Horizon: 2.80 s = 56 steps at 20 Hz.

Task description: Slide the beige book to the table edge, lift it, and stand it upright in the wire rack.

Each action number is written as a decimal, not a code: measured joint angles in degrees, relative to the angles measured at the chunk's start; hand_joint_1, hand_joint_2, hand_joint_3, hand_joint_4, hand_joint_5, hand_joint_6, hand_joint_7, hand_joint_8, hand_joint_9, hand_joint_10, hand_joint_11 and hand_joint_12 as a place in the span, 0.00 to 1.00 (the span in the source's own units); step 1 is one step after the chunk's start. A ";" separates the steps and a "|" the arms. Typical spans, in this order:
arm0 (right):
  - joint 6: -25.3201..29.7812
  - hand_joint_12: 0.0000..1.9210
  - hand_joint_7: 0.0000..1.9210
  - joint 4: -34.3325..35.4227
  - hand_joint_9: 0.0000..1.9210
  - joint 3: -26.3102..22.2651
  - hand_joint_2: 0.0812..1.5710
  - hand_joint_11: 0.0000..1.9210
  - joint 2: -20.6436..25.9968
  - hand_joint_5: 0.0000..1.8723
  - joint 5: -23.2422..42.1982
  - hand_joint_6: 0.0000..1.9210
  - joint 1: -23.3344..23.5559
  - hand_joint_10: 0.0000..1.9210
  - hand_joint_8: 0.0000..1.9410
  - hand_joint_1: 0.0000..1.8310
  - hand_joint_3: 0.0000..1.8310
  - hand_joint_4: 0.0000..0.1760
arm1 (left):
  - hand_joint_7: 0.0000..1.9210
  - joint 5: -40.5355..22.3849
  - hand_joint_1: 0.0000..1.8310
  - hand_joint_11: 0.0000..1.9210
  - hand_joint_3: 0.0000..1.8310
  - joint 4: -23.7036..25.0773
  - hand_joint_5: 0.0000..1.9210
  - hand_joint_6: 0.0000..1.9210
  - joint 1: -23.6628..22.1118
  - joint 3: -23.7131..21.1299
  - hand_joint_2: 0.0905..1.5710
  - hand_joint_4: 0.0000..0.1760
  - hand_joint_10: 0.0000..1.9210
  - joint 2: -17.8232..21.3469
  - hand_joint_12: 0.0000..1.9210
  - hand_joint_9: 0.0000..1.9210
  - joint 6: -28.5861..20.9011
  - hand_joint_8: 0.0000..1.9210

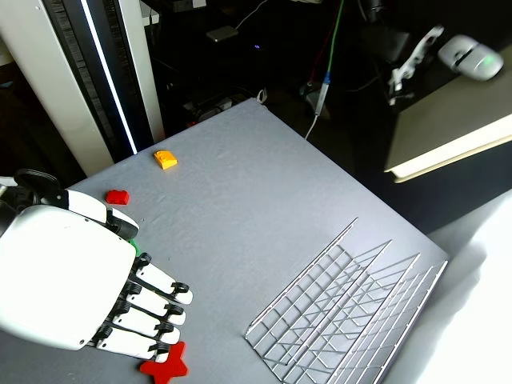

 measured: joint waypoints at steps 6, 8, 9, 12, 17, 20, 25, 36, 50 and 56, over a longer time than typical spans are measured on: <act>0.13 0.30 0.11 0.15 0.10 0.00 0.74 0.00 0.28 0.13 0.15 0.00 0.00 0.00 0.00 0.13 0.00 0.00 | 0.40 -10.47 0.81 0.47 0.00 2.75 0.42 0.59 0.96 -1.86 0.71 0.00 0.67 -0.63 0.76 0.44 12.70 0.61; 0.98 0.30 0.11 0.17 0.10 0.02 0.74 0.00 0.28 0.12 0.17 0.00 0.00 0.00 0.00 0.12 0.00 0.00 | 0.40 -13.14 0.81 0.49 0.00 5.11 0.42 0.59 0.61 -2.71 0.71 0.00 0.68 -0.37 0.74 0.43 16.87 0.62; 1.68 0.29 0.10 0.17 0.10 0.00 0.74 0.00 0.28 0.12 0.15 0.00 0.00 0.00 0.00 0.12 0.00 0.00 | 0.39 -13.49 0.81 0.46 0.00 6.60 0.43 0.58 0.44 -3.28 0.71 0.00 0.68 -0.37 0.77 0.43 17.75 0.62; 2.91 0.30 0.10 0.26 0.10 0.02 0.74 0.00 0.28 0.12 -0.24 0.00 0.00 0.00 0.00 0.12 0.00 0.00 | 0.38 -13.42 0.81 0.48 0.00 9.57 0.41 0.59 -0.09 -4.63 0.72 0.00 0.73 -0.68 0.75 0.40 19.23 0.65; 3.06 0.29 0.11 0.33 0.11 0.24 0.73 0.00 0.28 0.13 -1.05 0.00 -0.39 0.00 0.00 0.13 0.00 0.00 | 0.37 -15.02 0.81 0.49 0.00 12.83 0.41 0.60 -4.50 -0.09 0.72 0.00 0.72 -6.51 0.73 0.41 18.29 0.66; 3.04 0.33 0.13 0.22 0.12 0.24 0.73 0.00 0.28 0.14 -1.62 0.00 -0.39 0.00 0.00 0.14 0.00 0.00 | 0.37 -14.64 0.81 0.49 0.00 14.43 0.42 0.59 -4.96 3.10 0.72 0.00 0.71 -9.81 0.73 0.41 17.49 0.65; 0.74 0.31 0.12 1.11 0.11 0.24 0.73 0.00 0.26 0.14 -1.62 0.00 -0.35 0.00 0.00 0.12 0.00 0.00 | 0.37 -14.51 0.81 0.49 0.00 18.34 0.41 0.59 -6.32 6.80 0.72 0.00 0.73 -13.86 0.73 0.40 15.06 0.66; -1.97 0.31 0.12 2.19 0.11 -0.48 0.74 0.00 0.28 0.14 -1.33 0.00 -0.35 0.00 0.00 0.12 0.00 0.00 | 0.35 -12.63 0.81 0.49 0.00 19.43 0.41 0.57 -6.78 10.71 0.73 0.00 0.75 -21.05 0.73 0.39 13.07 0.70; -2.86 0.29 0.12 2.14 0.11 -0.48 0.73 0.00 -0.31 0.14 -1.09 0.00 -0.35 0.00 0.00 0.14 0.00 0.00 | 0.38 -10.82 0.81 0.51 0.00 18.86 0.40 0.60 -8.61 20.65 0.72 0.00 0.70 -29.59 0.70 0.42 10.82 0.65; -3.04 0.31 0.12 2.10 0.12 -0.48 0.74 0.00 -0.68 0.13 -1.05 0.00 -0.35 0.00 0.00 0.12 0.00 0.00 | 0.38 -10.43 0.81 0.52 0.00 18.86 0.42 0.58 -8.94 22.77 0.71 0.00 0.70 -32.89 0.69 0.42 10.58 0.65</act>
